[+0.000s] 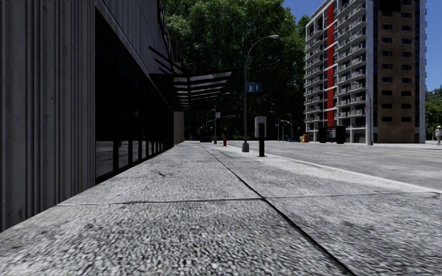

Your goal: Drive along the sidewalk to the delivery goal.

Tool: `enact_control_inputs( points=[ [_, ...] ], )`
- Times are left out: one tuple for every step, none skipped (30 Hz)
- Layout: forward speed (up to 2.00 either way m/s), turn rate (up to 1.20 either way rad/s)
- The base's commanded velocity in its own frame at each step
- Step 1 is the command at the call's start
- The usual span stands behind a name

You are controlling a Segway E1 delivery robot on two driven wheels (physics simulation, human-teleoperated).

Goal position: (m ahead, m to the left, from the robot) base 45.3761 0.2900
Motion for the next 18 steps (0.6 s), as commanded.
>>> enact_control_inputs(
  points=[
    [2.0,0.0],
    [2.0,0.0],
    [2.0,0.0],
    [2.0,0.0],
    [2.0,0.0],
    [2.0,0.0],
    [2.0,0.0],
    [2.0,0.0],
    [2.0,0.0],
    [2.0,0.0],
    [2.0,0.0],
    [2.0,0.0],
    [2.0,0.0],
    [2.0,0.0],
    [2.0,0.0],
    [2.0,0.0],
    [2.0,0.0],
    [2.0,0.0]
  ],
)
